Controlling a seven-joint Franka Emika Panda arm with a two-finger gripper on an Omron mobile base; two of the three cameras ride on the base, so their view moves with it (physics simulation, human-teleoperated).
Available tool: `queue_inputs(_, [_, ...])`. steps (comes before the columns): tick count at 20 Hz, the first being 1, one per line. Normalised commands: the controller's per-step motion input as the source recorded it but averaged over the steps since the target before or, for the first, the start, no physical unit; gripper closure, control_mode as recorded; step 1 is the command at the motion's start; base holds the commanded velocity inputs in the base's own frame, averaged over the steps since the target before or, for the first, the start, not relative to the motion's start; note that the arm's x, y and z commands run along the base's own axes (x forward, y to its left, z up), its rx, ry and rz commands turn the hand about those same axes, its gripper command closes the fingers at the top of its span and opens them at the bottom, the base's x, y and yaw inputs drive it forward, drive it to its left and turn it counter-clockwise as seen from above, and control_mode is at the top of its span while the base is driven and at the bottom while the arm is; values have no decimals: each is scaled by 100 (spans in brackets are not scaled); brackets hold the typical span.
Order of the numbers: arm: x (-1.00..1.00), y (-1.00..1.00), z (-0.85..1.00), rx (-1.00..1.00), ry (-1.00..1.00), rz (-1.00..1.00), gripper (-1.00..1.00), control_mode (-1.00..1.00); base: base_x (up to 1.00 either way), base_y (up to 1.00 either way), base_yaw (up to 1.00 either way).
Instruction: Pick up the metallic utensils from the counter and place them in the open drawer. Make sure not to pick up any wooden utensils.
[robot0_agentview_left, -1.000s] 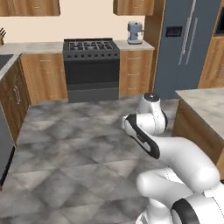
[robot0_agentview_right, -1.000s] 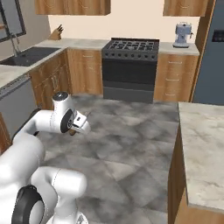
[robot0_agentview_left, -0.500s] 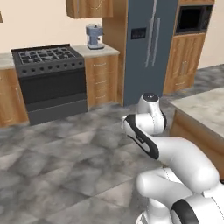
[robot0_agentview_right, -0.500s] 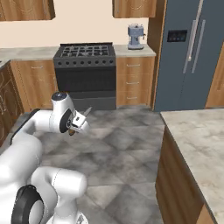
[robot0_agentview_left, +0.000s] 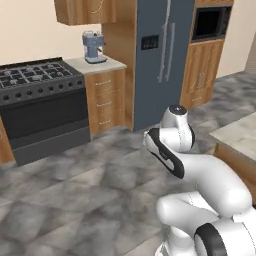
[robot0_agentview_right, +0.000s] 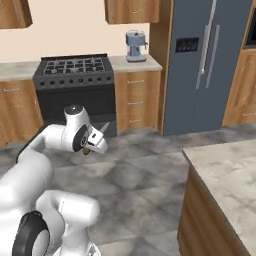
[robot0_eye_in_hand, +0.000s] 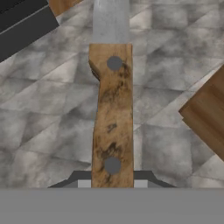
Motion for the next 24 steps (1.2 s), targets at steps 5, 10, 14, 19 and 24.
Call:
queue_inputs(5, [0, 0, 0, 0, 0, 0, 100, 100, 100, 87, -34])
queue_inputs(10, [0, 0, 0, 0, 0, 0, 100, 100, 100, 88, -61])
queue_inputs(14, [0, 0, 0, 0, 0, 0, 100, 100, 100, 88, -67])
queue_inputs(19, [0, 0, 0, 0, 0, 0, 100, 100, 100, 90, -65])
queue_inputs(24, [0, 0, 0, 0, 0, 0, 100, 100, 100, 81, -63])
